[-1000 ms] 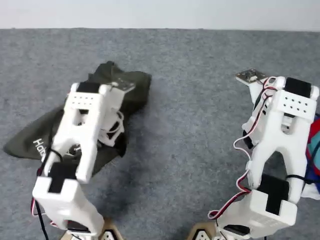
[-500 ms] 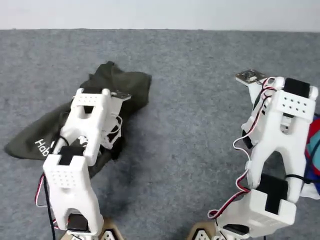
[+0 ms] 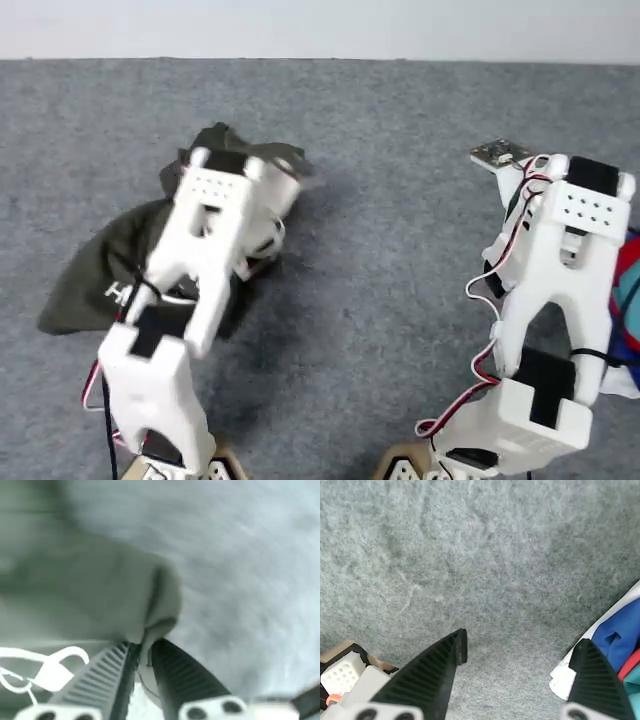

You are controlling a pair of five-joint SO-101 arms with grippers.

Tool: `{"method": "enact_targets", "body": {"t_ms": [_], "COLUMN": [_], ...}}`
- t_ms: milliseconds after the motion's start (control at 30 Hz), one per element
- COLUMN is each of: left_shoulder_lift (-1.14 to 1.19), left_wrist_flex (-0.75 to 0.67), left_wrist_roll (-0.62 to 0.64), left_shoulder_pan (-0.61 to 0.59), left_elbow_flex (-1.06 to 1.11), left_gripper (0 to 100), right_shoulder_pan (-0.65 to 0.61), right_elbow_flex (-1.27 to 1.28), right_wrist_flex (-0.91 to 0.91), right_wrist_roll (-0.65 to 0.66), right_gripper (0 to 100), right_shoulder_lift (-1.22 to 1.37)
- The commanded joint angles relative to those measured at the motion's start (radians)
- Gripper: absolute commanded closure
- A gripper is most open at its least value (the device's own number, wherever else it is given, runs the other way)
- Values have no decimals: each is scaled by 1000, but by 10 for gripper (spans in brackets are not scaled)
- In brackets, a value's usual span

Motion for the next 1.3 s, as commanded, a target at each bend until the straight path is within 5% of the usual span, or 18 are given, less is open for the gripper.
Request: {"method": "enact_targets", "body": {"t_ms": [0,233,633,833,1033,1267], "left_shoulder_lift": [-252,-508,-914,-914,-914,-914], "left_wrist_flex": [38,38,29,31,32,31], "left_wrist_roll": [-232,-368,-178,77,86,91], "left_shoulder_pan": [124,272,577,479,367,-86], "left_elbow_flex": [351,816,757,602,521,398], "left_gripper": [988,987,951,801,797,797], "right_shoulder_pan": [1,2,-4,-4,-10,-274], "right_elbow_flex": [-5,-5,-5,-5,-5,-12], "right_wrist_flex": [33,33,33,33,33,22], "right_wrist_roll": [3,5,3,3,3,2], "right_gripper": [663,663,663,662,662,661], "right_shoulder_lift": [-45,-45,-45,-45,-45,-45]}}
